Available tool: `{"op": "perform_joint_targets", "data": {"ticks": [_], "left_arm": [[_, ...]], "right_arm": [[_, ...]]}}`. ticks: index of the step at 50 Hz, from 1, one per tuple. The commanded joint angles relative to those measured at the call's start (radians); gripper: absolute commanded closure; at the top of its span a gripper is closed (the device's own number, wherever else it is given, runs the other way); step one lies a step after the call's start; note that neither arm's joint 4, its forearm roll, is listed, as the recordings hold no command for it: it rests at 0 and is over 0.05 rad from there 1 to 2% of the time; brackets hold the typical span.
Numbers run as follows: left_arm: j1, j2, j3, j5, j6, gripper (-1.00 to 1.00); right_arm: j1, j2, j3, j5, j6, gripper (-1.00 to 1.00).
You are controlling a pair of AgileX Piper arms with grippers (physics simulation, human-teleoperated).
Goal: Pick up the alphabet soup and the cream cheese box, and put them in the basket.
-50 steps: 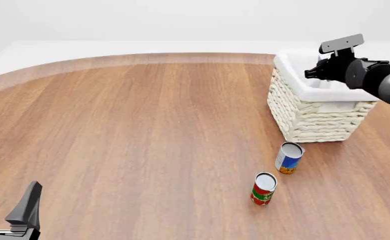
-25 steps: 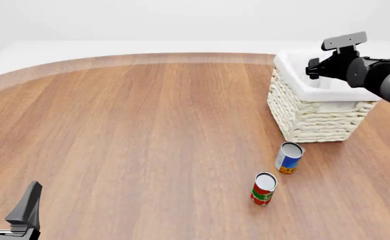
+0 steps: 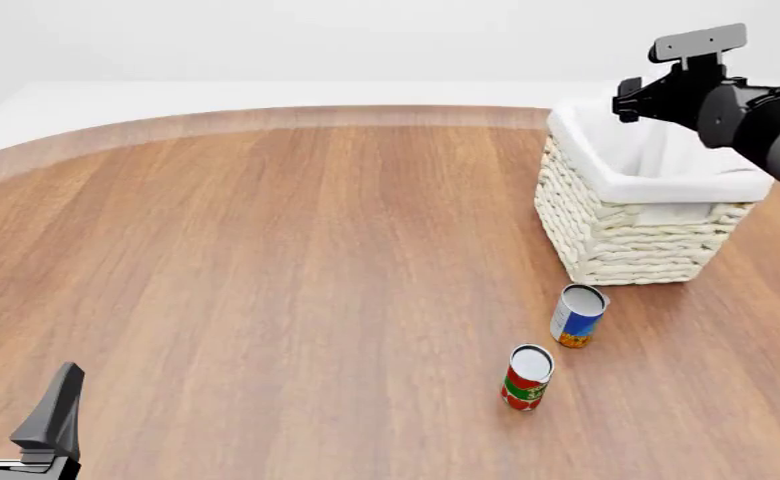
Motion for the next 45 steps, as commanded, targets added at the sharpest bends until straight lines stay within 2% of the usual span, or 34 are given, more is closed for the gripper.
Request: {"op": "perform_joint_targets", "data": {"ticks": [1,45], "left_arm": [[0.0,0.0,0.0,0.0,0.0,-1.0],[0.0,0.0,0.0,0.0,0.0,-1.0]], "right_arm": [[0.018,-0.008,-0.046,0.005,0.007,-1.0],[0.131,-0.035,-0.15,0.003,-0.023,-1.0]]}}
